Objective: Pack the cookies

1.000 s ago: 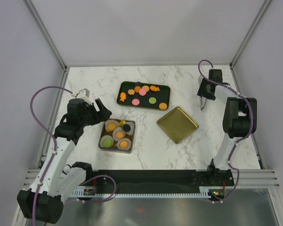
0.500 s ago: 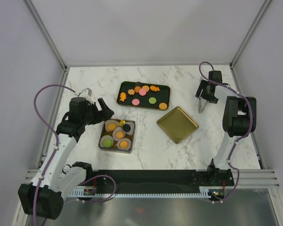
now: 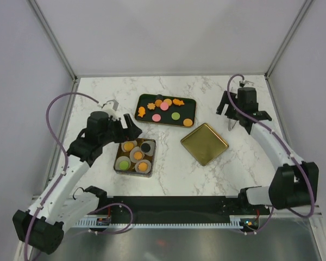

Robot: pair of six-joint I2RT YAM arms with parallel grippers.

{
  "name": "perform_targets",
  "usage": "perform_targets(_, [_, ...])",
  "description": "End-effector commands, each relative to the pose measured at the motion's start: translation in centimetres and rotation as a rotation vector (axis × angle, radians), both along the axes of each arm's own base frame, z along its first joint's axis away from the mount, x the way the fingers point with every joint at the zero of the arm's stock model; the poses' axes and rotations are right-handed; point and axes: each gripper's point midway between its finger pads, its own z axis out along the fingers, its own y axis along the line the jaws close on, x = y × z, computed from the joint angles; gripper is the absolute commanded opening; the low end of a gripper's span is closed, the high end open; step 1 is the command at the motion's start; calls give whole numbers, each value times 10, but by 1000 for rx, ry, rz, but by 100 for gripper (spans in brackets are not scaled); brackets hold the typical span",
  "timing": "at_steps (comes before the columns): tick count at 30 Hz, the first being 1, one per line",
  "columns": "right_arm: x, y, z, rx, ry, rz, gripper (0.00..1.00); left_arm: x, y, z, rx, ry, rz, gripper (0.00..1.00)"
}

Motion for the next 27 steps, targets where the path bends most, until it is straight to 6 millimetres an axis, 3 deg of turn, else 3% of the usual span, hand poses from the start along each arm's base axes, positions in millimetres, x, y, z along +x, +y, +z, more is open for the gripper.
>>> perform_targets(1, [-35, 43, 8, 52, -45, 88, 94, 5, -49, 37, 60, -100, -103, 91])
perform_targets(2, [-45, 59, 9, 71, -52, 125, 94, 11, -56, 47, 69, -119, -88, 91])
perform_targets(4, [-66, 66, 10, 92, -70, 147, 94, 13, -78, 41, 90, -95, -123, 91])
perform_targets(5, [-72, 69, 10, 104, -76, 154, 94, 13, -95, 26, 124, -62, -152, 91])
perform_targets(7, [-83, 65, 12, 109, -92, 144, 94, 14, -120, 20, 121, -49, -190, 90])
perform_targets(8, [-85, 62, 12, 103, -97, 135, 95, 17, -132, 3, 133, -4, -200, 89])
perform_targets(9, [-88, 59, 14, 95, -98, 129, 95, 19, -143, -1, 122, -3, -213, 88])
perform_targets(13, [-89, 58, 9, 85, -63, 120, 95, 18, -179, -39, 130, 68, -251, 84])
perform_targets(14, [-89, 60, 8, 91, -56, 125, 94, 21, -187, -41, 120, 72, -251, 84])
perform_targets(15, [-89, 61, 4, 94, -44, 130, 93, 23, -192, -58, 141, 101, -254, 84])
perform_targets(17, [-88, 60, 2, 90, -38, 120, 93, 27, -205, -62, 143, 93, -261, 81])
perform_targets(19, [-86, 59, -1, 82, -31, 119, 92, 32, -212, -86, 183, 124, -263, 79])
perform_targets(21, [-85, 58, 0, 72, -35, 115, 92, 43, -220, -92, 200, 105, -270, 78])
perform_targets(22, [-84, 57, 0, 70, -38, 113, 92, 48, -222, -105, 224, 108, -270, 77])
perform_targets(27, [-83, 58, 3, 64, -46, 124, 91, 74, -243, -120, 289, 7, -352, 75])
